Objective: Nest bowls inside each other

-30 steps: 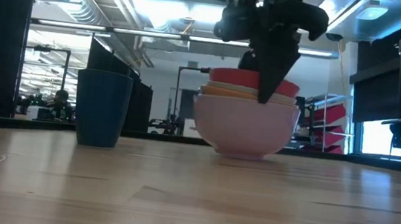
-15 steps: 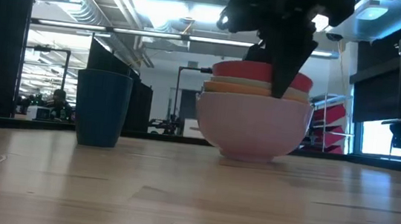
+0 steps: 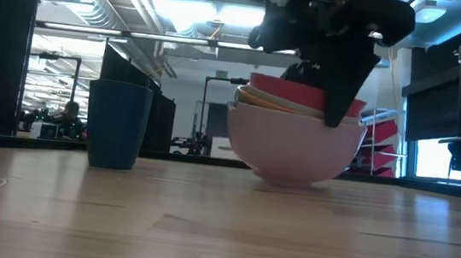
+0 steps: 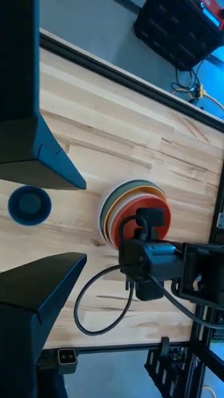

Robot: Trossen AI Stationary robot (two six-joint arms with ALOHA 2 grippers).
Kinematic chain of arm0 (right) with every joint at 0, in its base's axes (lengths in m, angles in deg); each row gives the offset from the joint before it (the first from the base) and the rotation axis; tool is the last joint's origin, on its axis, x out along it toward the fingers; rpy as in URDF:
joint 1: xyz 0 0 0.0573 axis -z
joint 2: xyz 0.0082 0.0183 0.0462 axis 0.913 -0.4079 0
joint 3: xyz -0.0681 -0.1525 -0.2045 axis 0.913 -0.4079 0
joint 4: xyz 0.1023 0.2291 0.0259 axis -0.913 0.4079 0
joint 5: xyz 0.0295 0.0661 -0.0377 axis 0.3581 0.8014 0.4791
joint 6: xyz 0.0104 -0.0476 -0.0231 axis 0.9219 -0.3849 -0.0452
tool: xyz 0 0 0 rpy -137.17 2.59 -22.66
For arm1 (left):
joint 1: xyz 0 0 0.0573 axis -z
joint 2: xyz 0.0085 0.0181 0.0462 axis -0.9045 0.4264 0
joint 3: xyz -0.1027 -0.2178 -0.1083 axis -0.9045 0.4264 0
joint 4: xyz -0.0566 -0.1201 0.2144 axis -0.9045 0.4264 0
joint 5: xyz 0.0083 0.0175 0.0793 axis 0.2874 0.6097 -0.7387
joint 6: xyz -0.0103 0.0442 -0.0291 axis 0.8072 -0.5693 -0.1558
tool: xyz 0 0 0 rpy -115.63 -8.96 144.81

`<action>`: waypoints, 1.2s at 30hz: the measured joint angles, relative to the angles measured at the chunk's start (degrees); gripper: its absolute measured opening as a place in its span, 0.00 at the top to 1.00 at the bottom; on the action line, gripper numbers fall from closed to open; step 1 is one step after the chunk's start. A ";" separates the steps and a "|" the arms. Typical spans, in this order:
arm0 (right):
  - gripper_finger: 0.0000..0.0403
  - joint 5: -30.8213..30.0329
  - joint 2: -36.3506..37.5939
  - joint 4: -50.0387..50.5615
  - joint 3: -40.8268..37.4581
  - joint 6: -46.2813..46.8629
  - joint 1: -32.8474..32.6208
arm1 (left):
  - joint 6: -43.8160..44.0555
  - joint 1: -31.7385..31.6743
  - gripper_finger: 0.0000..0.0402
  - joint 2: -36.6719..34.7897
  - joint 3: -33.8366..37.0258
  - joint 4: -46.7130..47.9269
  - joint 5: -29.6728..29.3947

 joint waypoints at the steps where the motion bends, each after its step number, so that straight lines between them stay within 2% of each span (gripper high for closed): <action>1: 0.66 -0.21 0.05 0.13 0.03 0.01 0.05 | -0.03 0.00 0.60 0.00 0.00 0.00 0.00; 6: 0.56 -1.52 0.41 0.76 0.46 -0.02 0.61 | -0.26 0.00 0.60 0.00 0.00 0.01 0.02; 15: 0.56 -2.22 1.16 2.92 5.61 -0.29 4.14 | -0.19 0.00 0.60 0.00 0.00 -0.02 0.00; 21: 0.56 -3.23 2.08 12.64 13.99 -1.66 3.87 | -0.39 -0.01 0.60 -0.11 1.50 -0.10 0.00; 36: 0.56 -17.23 18.21 14.05 20.16 9.27 0.36 | -12.73 -1.27 0.60 -0.08 48.58 -16.97 2.80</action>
